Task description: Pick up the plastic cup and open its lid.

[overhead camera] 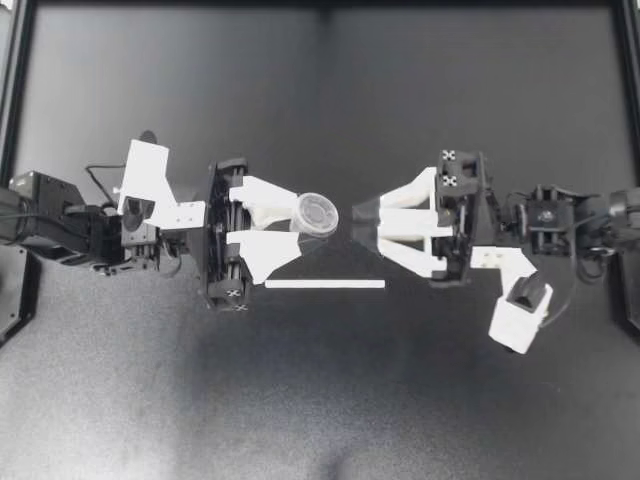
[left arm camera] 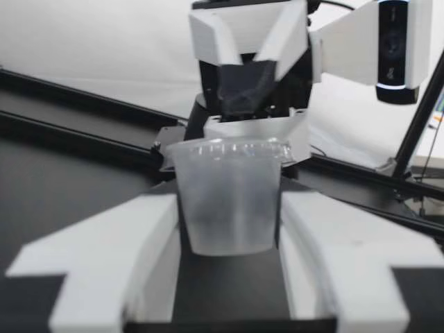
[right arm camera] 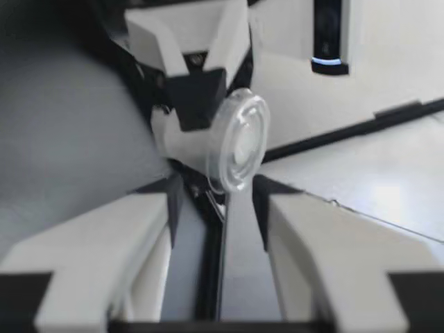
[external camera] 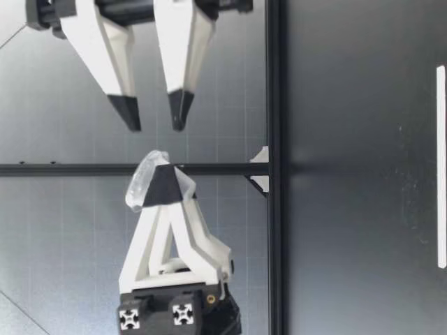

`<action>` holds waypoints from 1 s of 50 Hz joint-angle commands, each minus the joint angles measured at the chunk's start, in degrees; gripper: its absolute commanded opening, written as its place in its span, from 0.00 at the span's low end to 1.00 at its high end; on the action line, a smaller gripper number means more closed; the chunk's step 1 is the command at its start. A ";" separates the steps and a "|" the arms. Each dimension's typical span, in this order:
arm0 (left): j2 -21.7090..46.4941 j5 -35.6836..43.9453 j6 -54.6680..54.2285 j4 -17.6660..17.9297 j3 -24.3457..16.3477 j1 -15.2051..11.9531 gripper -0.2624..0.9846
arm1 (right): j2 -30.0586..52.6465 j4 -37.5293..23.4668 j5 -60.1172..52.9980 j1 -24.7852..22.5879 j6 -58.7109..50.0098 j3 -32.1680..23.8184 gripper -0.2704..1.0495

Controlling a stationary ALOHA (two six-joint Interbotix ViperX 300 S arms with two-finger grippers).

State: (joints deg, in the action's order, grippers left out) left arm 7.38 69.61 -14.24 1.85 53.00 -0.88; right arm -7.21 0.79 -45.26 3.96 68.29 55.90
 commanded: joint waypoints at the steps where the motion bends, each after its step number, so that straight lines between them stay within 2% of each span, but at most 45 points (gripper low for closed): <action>1: -1.05 0.62 -0.18 -0.09 -0.88 -0.09 0.39 | 0.18 0.62 -1.58 0.09 0.09 -1.49 0.57; 25: -0.26 0.53 -0.09 -0.18 -0.62 -0.09 0.39 | 2.02 1.23 -1.93 0.18 0.26 -4.22 0.57; 40: 0.09 0.53 -0.09 -0.88 -0.44 -0.09 0.39 | -5.27 5.89 -5.71 1.41 0.44 -0.09 0.57; 50: -0.53 -0.18 1.67 -1.05 -0.26 -0.09 0.39 | -4.31 5.98 -5.54 0.62 -4.04 0.53 0.57</action>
State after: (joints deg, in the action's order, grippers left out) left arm 8.35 69.61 -13.10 1.05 53.00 -0.97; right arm -11.43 6.59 -50.54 4.75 66.62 57.04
